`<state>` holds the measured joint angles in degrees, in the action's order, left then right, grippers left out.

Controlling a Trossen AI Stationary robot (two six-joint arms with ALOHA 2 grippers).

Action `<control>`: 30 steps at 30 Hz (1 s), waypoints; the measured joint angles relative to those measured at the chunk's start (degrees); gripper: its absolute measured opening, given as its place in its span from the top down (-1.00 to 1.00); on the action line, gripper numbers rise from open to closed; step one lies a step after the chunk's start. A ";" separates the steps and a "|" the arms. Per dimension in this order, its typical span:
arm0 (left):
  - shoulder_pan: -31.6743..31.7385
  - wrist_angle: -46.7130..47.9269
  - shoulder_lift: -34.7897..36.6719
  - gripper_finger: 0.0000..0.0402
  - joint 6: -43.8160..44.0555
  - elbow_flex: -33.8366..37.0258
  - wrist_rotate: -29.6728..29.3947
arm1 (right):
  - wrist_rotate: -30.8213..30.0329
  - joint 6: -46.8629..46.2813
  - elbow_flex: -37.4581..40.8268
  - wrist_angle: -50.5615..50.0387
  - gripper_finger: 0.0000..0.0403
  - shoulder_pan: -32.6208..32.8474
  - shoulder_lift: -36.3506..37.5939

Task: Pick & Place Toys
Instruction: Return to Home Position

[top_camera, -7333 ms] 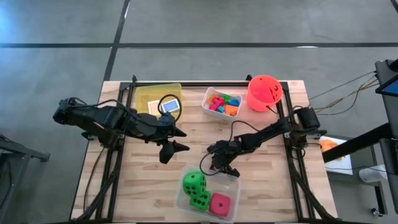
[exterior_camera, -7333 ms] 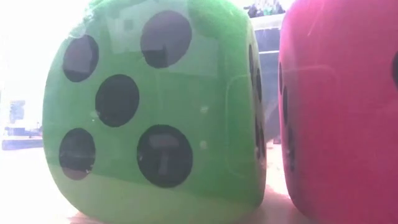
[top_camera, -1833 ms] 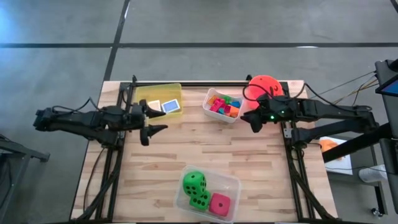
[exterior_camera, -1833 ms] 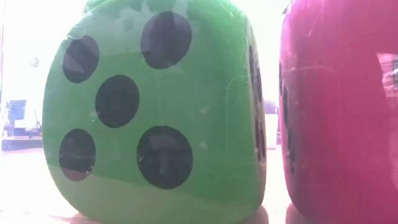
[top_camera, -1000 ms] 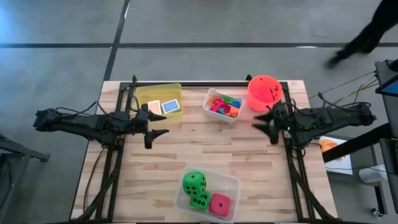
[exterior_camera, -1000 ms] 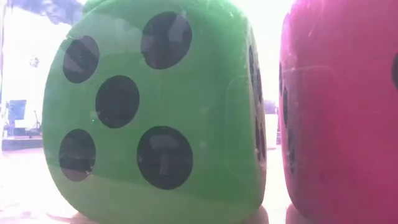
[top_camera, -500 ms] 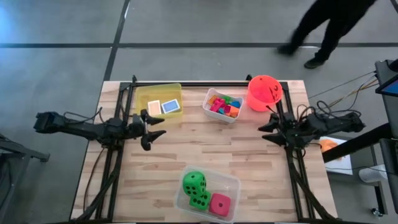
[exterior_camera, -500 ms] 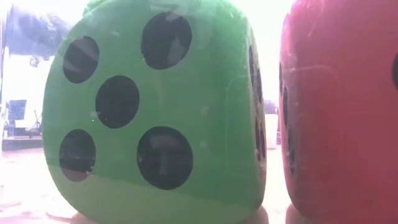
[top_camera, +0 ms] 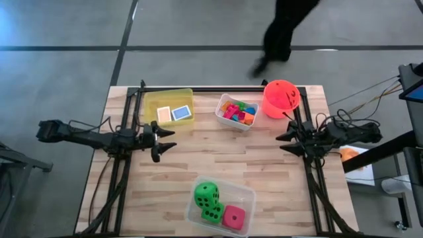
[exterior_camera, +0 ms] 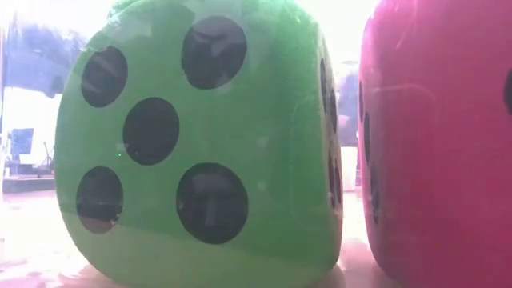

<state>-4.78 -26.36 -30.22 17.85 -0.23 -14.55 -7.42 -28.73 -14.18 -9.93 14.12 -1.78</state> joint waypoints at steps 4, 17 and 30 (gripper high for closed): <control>0.00 4.11 1.03 -0.40 2.77 0.00 0.19 | -0.06 0.22 0.18 -0.16 -0.08 0.01 0.40; 0.04 8.35 10.59 -0.40 -0.32 0.04 0.10 | 9.03 5.74 2.13 2.68 -0.08 0.03 1.73; -0.02 17.13 17.16 -0.40 -0.85 0.09 1.27 | 20.76 10.13 13.69 25.01 -0.08 -0.01 1.55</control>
<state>-4.80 -9.23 -13.06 16.99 -0.14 -13.28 13.34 -18.60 -0.49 15.08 14.12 -0.23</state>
